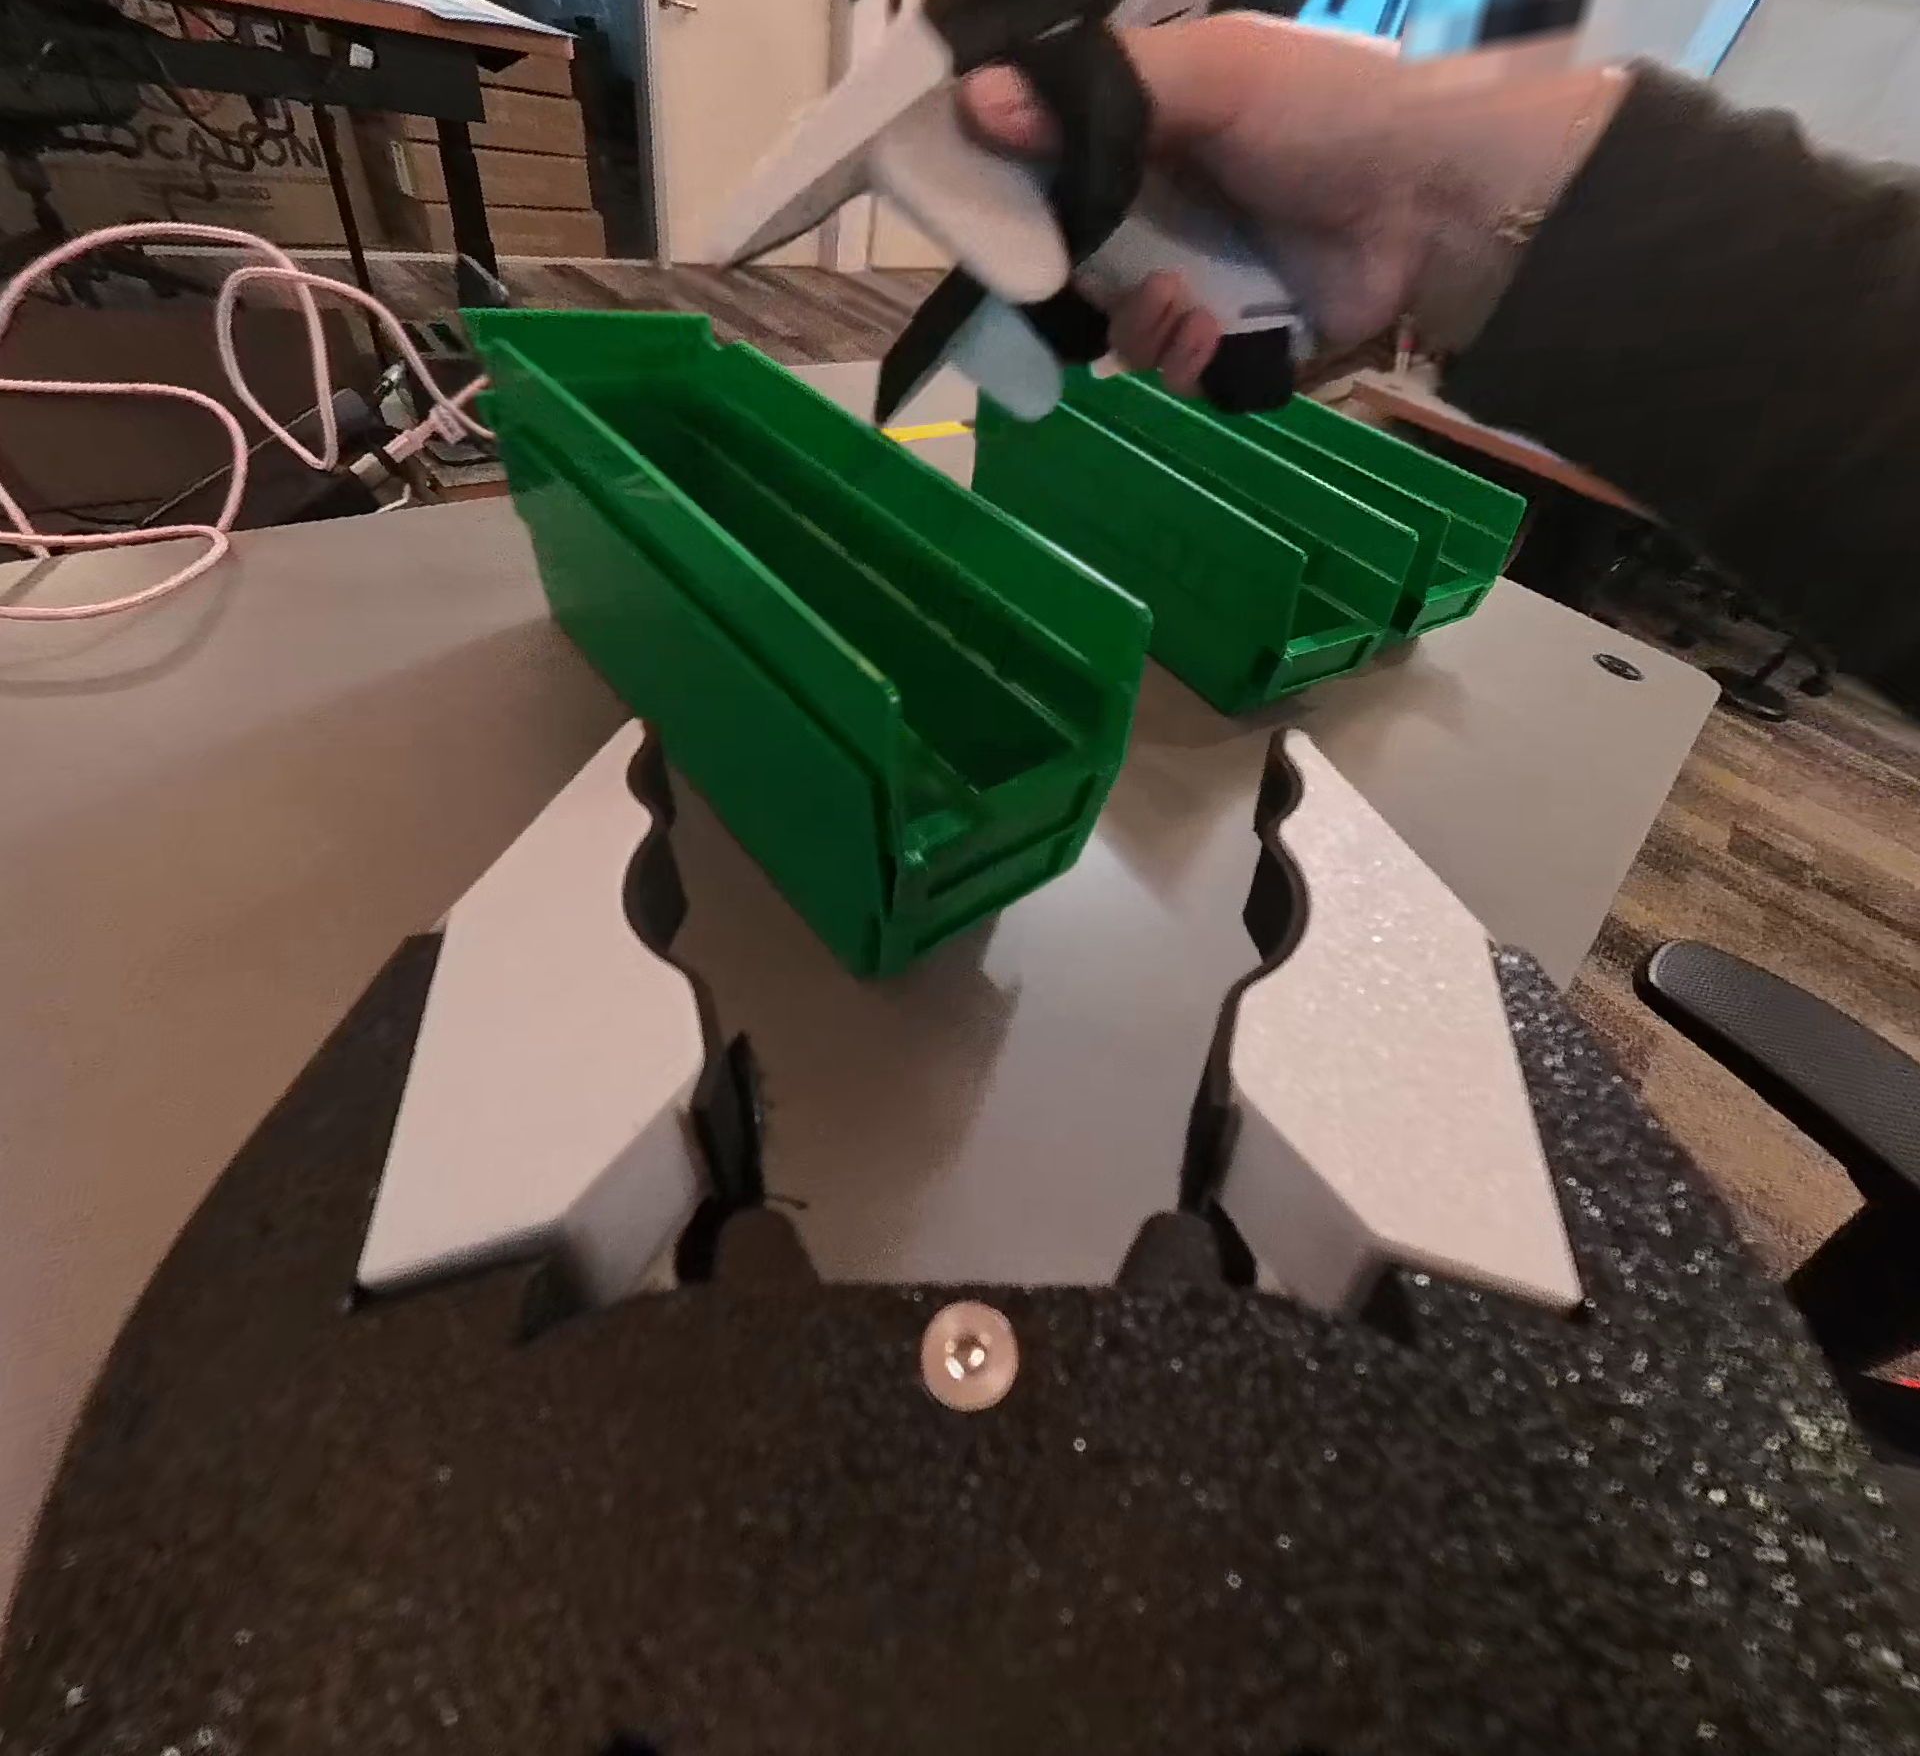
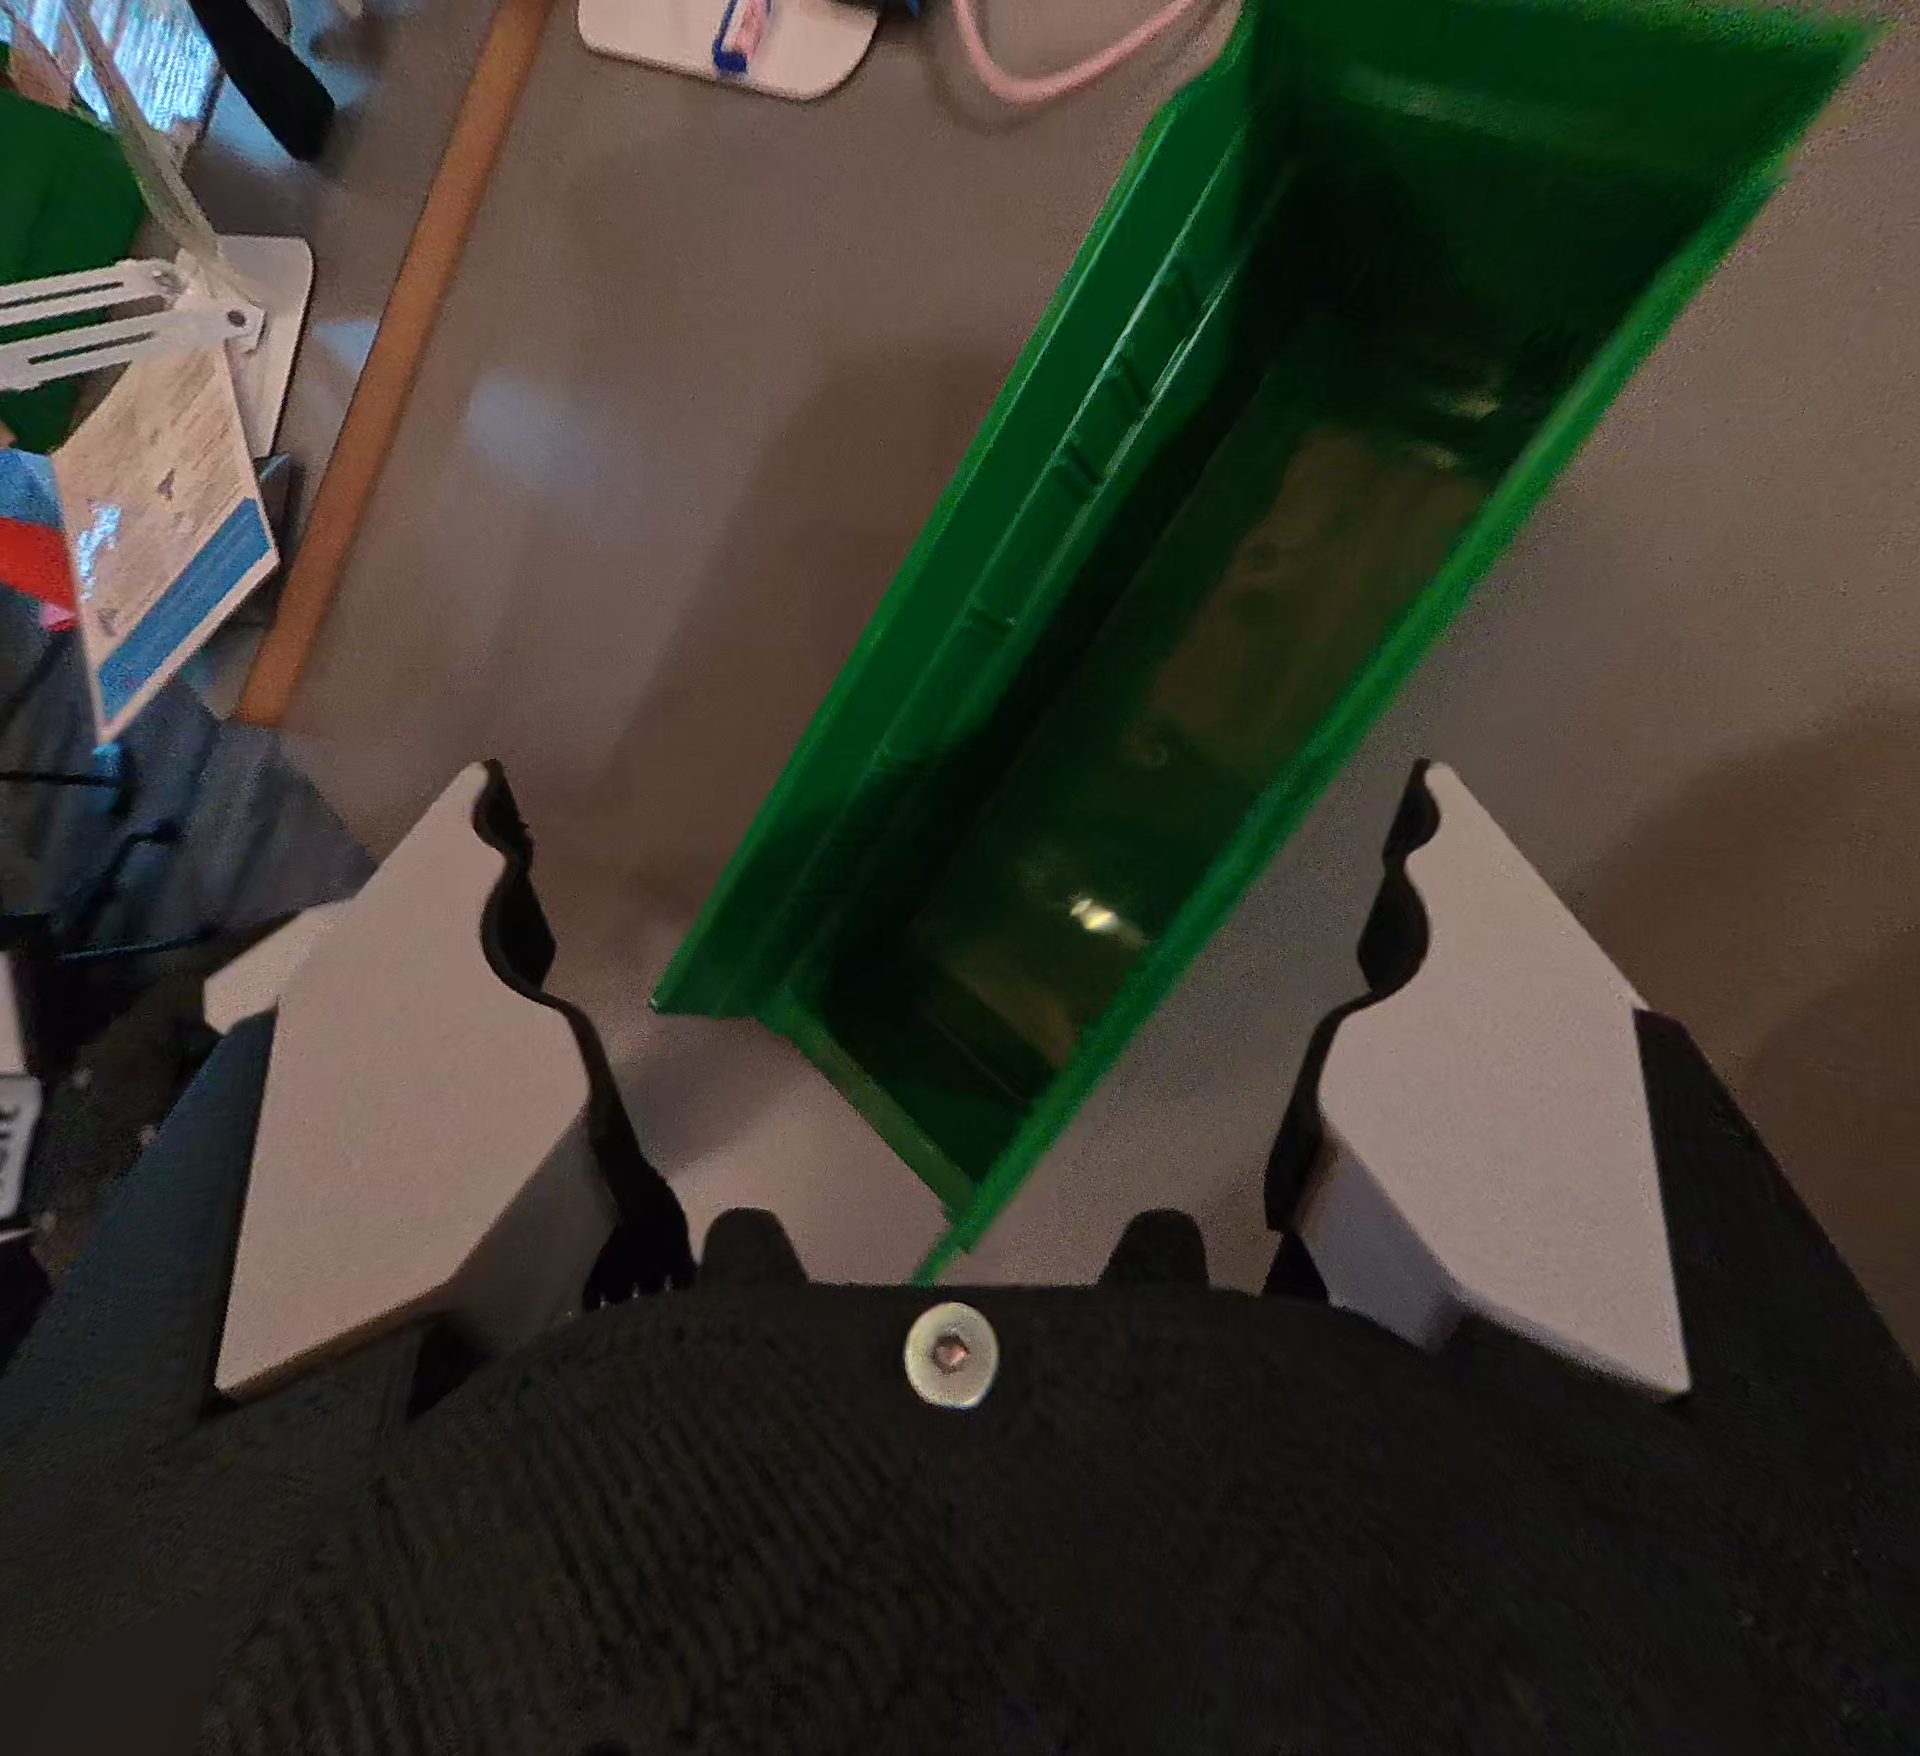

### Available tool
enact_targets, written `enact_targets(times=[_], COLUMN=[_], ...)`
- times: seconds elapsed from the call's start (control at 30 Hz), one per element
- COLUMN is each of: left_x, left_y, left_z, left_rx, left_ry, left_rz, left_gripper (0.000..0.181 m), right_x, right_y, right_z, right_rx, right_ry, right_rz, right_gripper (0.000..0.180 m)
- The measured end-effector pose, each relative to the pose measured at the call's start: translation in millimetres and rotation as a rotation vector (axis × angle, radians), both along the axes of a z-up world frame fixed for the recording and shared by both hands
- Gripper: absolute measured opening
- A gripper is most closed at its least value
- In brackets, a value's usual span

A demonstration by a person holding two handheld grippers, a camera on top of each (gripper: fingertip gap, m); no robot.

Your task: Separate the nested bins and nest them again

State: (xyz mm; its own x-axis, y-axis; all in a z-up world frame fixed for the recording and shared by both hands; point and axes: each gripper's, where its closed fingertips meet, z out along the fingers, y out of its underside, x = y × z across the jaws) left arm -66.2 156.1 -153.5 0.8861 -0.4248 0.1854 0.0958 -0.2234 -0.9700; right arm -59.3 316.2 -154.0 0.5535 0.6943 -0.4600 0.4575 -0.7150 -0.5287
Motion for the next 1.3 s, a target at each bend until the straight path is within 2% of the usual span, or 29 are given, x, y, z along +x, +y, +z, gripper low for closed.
enact_targets(times=[0.1, 0.2, 0.37, 0.5, 0.73, 0.97, 1.03, 1.13, 1.3], left_x=[-5, -7, -4, 4, 9, 1, -1, -7, -13], left_y=[0, 0, 0, 2, 3, 3, 3, 2, 2], left_z=[0, 2, 3, -3, -7, -6, -5, -2, -1], left_rx=[-0.001, 0.001, 0.004, -0.015, -0.027, -0.024, -0.024, -0.015, -0.011], left_ry=[-0.007, -0.015, -0.01, 0.002, 0.012, -0.002, -0.008, -0.015, -0.026], left_rz=[0.011, 0.017, 0.011, -0.007, -0.02, -0.007, -0.002, 0.011, 0.022], left_gripper=[0.11, 0.11, 0.11, 0.11, 0.11, 0.11, 0.11, 0.11, 0.11], right_x=[39, 105, 219, 261, 288, 279, 275, 258, 205], right_y=[16, 52, 90, 94, 92, 87, 90, 89, 77], right_z=[22, 23, -15, -50, -89, -94, -88, -66, 1], right_rx=[0.083, 0.164, 0.134, 0.041, -0.044, -0.119, -0.095, -0.086, -0.017], right_ry=[-0.021, -0.168, -0.447, -0.51, -0.639, -0.632, -0.624, -0.573, -0.481], right_rz=[-0.025, -0.149, -0.351, -0.422, -0.447, -0.439, -0.458, -0.483, -0.426], right_gripper=[0.158, 0.158, 0.16, 0.16, 0.155, 0.114, 0.105, 0.103, 0.102])
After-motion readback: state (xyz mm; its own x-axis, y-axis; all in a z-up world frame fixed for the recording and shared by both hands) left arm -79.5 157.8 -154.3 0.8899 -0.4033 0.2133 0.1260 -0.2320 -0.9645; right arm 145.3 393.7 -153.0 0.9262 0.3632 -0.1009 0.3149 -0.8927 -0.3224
